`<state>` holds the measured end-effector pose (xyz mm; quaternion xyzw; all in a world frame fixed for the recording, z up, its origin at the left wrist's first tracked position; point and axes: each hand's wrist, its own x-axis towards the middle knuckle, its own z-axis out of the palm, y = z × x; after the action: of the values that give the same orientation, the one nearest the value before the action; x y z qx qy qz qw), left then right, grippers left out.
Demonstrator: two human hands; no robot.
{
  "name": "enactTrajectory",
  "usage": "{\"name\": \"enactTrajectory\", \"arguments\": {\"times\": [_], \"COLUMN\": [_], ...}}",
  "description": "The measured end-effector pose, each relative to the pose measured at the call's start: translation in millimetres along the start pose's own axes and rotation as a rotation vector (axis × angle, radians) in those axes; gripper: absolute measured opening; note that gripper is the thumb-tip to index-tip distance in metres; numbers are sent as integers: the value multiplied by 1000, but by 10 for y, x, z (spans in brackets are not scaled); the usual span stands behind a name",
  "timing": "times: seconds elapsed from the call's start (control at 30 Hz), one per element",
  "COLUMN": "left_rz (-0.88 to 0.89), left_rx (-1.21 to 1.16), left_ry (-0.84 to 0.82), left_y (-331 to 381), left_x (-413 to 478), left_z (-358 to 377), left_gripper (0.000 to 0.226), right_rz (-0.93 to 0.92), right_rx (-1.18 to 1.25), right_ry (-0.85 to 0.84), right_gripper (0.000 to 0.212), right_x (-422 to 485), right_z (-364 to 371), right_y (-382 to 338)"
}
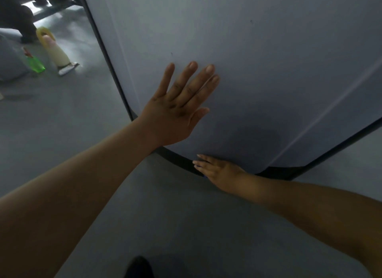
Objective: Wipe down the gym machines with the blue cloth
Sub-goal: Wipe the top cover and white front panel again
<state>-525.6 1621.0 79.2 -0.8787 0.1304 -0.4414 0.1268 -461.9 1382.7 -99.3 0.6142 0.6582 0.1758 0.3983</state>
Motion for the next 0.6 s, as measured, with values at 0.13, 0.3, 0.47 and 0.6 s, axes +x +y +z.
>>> {"name": "enactTrajectory", "arguments": {"times": [0.13, 0.3, 0.47, 0.6], "left_rz": [7, -16, -14, 40], "left_rx": [18, -9, -8, -6], "left_ry": [6, 11, 1, 28], "left_y": [-14, 23, 63, 191], "left_x": [-11, 12, 29, 322], "left_z": [-7, -76, -201, -357], "left_gripper": [75, 71, 75, 74], "right_rz": [125, 126, 286, 695], "right_rx": [78, 209, 243, 107], "right_ry": [3, 170, 296, 545], "right_gripper": [60, 58, 68, 57], "right_x": [529, 39, -721, -1057], "right_z": [-319, -9, -222, -643], "right_y": [39, 55, 422, 872]}}
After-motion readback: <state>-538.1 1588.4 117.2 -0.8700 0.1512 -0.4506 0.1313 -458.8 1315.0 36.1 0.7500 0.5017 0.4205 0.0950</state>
